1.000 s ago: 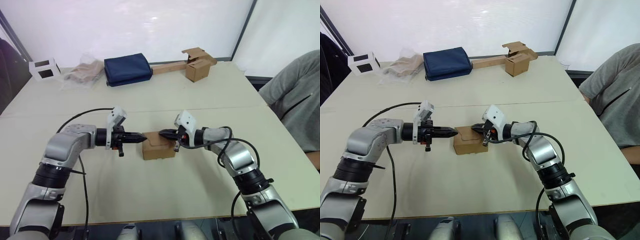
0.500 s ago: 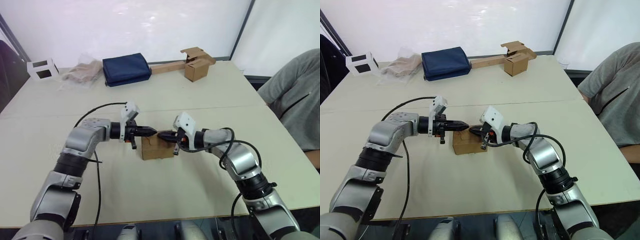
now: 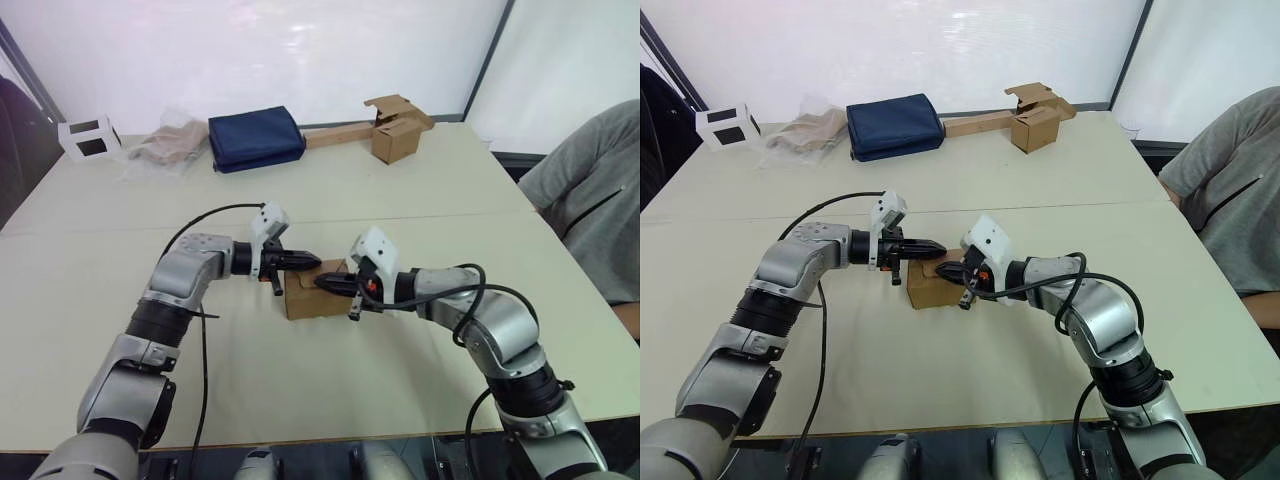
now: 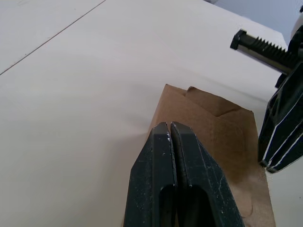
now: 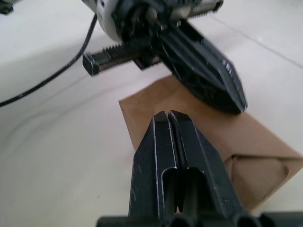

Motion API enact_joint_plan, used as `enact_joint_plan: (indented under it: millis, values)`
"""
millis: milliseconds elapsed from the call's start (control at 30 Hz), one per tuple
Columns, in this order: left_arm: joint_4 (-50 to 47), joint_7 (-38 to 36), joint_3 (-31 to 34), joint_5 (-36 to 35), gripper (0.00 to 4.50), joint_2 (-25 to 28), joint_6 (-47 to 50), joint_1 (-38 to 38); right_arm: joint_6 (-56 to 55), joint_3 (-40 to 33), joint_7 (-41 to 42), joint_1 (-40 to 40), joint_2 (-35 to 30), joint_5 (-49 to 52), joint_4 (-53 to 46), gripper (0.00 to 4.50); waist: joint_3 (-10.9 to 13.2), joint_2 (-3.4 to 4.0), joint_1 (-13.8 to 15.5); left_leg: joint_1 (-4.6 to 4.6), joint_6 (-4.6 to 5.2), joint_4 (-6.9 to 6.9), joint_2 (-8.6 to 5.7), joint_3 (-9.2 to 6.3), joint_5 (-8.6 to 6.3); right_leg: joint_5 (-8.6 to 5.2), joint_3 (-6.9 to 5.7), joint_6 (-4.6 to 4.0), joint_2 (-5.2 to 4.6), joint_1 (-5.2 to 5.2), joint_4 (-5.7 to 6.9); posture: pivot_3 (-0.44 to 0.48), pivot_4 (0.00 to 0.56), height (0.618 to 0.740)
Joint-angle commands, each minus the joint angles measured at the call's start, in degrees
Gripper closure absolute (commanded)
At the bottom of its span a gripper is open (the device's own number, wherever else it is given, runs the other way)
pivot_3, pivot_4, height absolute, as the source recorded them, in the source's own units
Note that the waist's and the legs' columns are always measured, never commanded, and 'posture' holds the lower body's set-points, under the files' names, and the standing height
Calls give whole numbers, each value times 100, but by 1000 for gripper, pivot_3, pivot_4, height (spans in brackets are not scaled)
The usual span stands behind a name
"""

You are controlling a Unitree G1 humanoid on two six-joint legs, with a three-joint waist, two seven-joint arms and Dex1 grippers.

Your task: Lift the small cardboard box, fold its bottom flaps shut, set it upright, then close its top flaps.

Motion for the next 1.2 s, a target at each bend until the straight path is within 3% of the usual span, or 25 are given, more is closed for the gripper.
enact_joint_plan:
  millis: [33, 800, 1200]
  values:
    - [-215, -20, 131, -63, 4443, 6, 42, -104, -121, 120, -45, -38, -40, -66, 0, 4500, 0, 0, -2, 0, 0, 0, 0, 0, 0, 0, 0, 0, 0, 0, 0, 0, 150, 740]
    - [-450, 38, 181, -38, 4443, 156, 117, 109, -530, 388, -26, -340, -113, -446, 746, 4500, 0, 0, -2, 0, 0, 2, 0, 0, 0, 0, 0, 0, 0, 1, 1, 0, 150, 740]
    - [-730, 34, 5, 113, 4443, 328, -20, 497, -10, -820, -73, -585, 74, 676, 93, 4500, 0, 0, 2, 1, 0, 1, 0, 0, 0, 0, 0, 0, 0, 1, 1, 0, 150, 740]
